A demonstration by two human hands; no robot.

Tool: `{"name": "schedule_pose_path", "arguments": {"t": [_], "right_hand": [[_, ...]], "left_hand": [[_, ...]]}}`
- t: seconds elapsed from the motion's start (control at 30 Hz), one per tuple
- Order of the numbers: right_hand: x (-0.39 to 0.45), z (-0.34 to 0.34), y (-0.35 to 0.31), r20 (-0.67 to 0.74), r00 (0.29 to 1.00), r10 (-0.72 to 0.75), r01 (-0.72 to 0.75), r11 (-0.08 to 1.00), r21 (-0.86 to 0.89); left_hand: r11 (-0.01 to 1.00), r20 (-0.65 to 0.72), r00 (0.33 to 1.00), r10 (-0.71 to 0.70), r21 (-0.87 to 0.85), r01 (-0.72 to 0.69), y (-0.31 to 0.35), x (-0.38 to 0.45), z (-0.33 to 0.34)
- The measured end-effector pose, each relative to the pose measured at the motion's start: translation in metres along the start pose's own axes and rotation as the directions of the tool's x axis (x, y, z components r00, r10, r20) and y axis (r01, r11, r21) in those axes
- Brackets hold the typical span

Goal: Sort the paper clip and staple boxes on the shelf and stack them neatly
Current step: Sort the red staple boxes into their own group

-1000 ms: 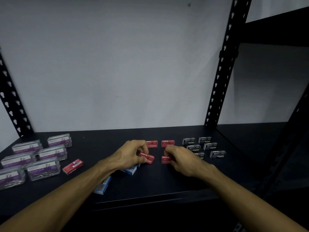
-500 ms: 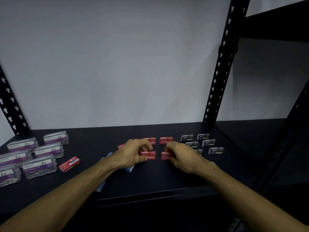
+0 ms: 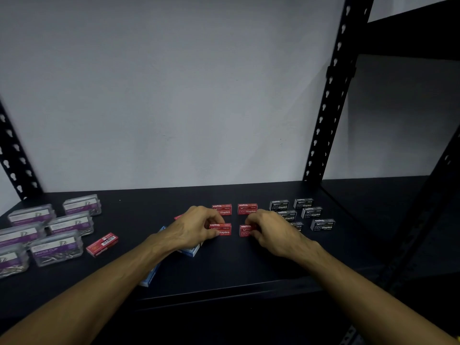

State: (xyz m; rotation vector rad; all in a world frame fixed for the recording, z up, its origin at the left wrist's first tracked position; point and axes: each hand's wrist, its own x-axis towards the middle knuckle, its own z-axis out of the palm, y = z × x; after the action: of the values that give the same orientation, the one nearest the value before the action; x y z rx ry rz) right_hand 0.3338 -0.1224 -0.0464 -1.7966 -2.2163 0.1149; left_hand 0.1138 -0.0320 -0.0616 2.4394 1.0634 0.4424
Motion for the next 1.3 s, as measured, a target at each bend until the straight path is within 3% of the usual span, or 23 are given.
{"name": "schedule_pose_path", "arguments": {"t": [0.57,1.07,1.3], "right_hand": [[0.028,0.004,0.005,-0.031,0.991,0.130,-0.131,0.989,-0.064],[0.031,0.006,0.006,-0.043,0.989,0.142,-0.145,0.987,-0.069],[0.025,0.008,0.004,-0.074,0.987,0.141,-0.147,0.986,-0.076]], "left_hand": [[0.999,-0.110,0.993,-0.039,0.015,0.041,-0.002,0.020,0.005],[0.997,-0.088,0.996,-0.022,0.067,0.028,0.000,0.025,0.003],[0.997,-0.150,0.989,0.003,0.080,0.009,0.001,0.019,-0.001]]}}
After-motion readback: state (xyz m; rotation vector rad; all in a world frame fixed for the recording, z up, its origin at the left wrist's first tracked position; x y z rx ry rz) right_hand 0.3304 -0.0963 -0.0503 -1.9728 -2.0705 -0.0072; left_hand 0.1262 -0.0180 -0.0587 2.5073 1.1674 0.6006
